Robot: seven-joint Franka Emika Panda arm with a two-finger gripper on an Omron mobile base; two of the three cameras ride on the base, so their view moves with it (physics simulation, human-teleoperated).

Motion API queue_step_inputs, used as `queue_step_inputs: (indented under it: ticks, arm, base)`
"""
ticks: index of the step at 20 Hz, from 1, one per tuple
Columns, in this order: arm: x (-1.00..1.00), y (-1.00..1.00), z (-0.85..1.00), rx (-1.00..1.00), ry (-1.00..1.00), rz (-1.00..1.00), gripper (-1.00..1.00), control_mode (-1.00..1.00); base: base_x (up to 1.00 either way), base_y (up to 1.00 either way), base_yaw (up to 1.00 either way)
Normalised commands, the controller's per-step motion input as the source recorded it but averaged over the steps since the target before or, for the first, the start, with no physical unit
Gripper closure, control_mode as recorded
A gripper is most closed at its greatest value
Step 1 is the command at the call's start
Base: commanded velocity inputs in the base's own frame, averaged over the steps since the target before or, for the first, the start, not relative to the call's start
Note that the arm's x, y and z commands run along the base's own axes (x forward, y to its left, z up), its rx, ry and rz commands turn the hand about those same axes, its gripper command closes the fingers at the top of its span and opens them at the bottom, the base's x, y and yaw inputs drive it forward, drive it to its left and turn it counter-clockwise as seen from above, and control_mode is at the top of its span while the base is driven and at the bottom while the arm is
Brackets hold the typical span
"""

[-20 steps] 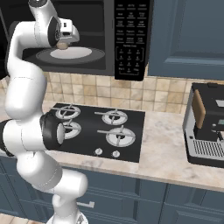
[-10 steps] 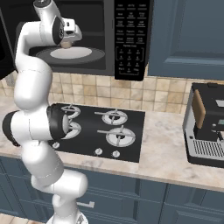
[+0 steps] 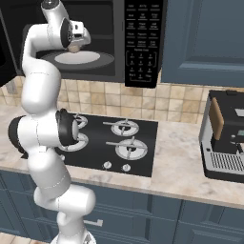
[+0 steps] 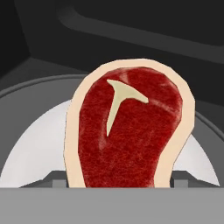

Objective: Transport the steak from the fridge to the microwave and turn on the microwave.

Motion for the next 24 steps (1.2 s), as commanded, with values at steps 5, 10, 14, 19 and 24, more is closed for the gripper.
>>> queue_step_inputs:
  ticks: [5,10,14,19,24]
  arm:
    - [0.10,0.06,-0.11,0.00,0.00,0.00,1.00,-1.00]
    - [0.00,0.03,-0.16,0.00,0.00,0.00,1.00,-1.00]
    - [0.07,0.00,-0.21,0.00,0.01,0.00,1.00,-1.00]
    - [0.18,0.00,-0.15,0.00,0.03,0.00,1.00,-1.00]
    - [0.21,0.00,-0.04,0.00,0.00,0.00,1.00,-1.00]
  base:
    - [0.00,0.00,0.00]
    - [0.00,0.00,0.00]
    - [0.00,0.00,0.00]
    - [0.00,0.00,0.00]
    - [0.00,0.00,0.00]
